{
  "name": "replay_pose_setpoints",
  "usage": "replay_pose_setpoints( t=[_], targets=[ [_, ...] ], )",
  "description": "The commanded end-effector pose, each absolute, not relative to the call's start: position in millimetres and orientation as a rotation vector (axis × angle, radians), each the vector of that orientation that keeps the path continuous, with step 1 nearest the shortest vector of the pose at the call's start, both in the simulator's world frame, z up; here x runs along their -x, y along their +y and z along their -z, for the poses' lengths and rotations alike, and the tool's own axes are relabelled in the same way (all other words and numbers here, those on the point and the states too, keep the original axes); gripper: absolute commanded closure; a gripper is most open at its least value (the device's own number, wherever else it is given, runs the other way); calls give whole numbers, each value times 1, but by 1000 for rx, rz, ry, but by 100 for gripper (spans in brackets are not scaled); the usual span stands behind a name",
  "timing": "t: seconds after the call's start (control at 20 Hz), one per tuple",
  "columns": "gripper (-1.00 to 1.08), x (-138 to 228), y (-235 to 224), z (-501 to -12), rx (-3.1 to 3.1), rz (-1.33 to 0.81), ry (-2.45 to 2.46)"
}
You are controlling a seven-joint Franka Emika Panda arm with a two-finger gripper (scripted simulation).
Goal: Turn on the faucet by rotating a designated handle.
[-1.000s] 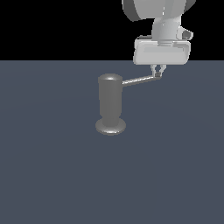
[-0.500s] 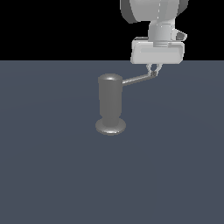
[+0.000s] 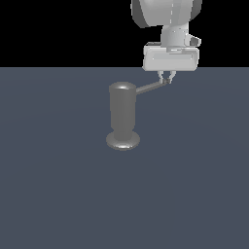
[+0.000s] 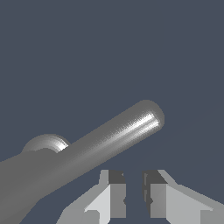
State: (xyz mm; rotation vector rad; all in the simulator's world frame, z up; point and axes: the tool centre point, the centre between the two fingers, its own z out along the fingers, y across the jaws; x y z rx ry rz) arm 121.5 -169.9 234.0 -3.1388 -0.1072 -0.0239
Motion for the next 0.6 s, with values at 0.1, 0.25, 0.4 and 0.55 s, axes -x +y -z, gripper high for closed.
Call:
replay_pose_setpoints(
  t=[0.1, 0.25, 0.4, 0.55],
  targets=[
    [108, -132, -169, -223, 3139, 9, -102],
    [108, -138, -168, -222, 3139, 7, -99],
    [108, -144, -168, -221, 3139, 6, -97],
    [108, -150, -167, -221, 3140, 5, -95]
  ],
)
